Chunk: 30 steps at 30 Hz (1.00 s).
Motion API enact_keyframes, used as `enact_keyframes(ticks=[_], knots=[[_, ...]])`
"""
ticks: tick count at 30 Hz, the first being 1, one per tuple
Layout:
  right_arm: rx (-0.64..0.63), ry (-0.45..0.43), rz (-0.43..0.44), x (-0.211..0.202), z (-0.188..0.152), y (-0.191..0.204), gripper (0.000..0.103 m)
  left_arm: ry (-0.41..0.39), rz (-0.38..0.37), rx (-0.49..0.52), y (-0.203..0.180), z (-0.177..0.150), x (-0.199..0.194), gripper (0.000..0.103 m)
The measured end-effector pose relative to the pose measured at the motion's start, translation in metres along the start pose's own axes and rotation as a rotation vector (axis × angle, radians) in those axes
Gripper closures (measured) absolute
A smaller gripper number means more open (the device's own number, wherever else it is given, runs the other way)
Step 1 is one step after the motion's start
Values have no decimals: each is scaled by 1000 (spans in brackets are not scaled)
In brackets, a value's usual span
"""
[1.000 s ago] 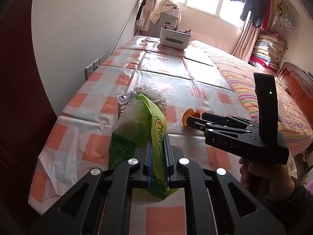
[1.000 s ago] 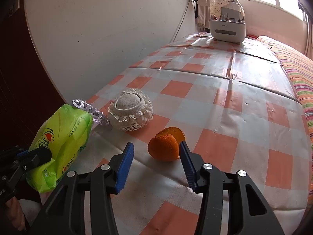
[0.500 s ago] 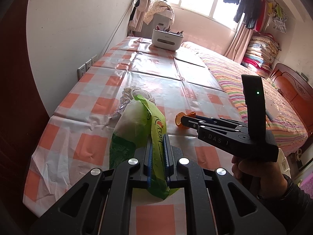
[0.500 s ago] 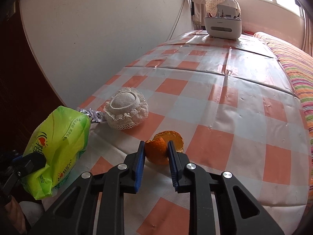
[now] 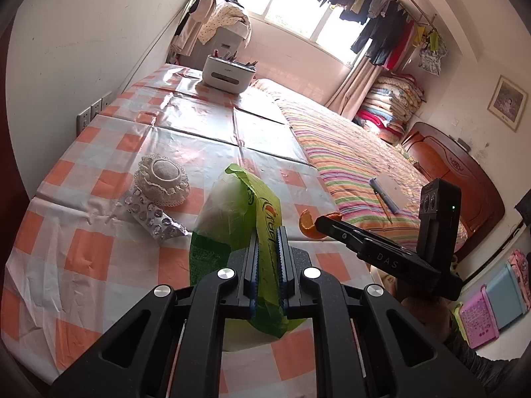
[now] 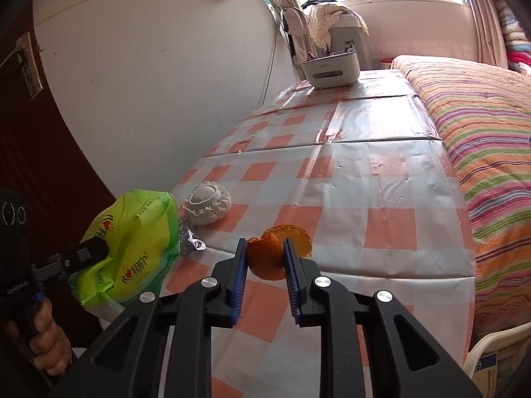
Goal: Collect trash
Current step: 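Grasp the orange peel with the right tool while the left tool holds the green bag, then carry both items over the cream bin and open the right tool to drop the peel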
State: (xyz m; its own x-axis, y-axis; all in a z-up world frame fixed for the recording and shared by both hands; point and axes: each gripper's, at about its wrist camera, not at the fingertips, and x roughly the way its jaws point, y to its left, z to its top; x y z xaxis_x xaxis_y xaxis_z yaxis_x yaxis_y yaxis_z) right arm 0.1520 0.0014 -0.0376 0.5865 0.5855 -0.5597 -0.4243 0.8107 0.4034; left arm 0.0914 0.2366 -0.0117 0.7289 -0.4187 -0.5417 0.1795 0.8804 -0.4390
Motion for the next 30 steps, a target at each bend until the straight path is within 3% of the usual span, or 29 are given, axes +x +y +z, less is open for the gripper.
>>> enact_keyframes(ticks=[5,9,17,30], knots=[[47,-49,-4,-33,-15,-14,82,13,-100,-71,2,3,1,94],[92,-73,-17,-55,-29,-29,82,12,-130,-89,-2,2,3,94],[175,-122,-49,-87,-50,-58,82,16,-122,66,-59,-26,10,94],[233,-193,-113,-122,-74,-75,82,74,-114,153,-98,-47,34,94]])
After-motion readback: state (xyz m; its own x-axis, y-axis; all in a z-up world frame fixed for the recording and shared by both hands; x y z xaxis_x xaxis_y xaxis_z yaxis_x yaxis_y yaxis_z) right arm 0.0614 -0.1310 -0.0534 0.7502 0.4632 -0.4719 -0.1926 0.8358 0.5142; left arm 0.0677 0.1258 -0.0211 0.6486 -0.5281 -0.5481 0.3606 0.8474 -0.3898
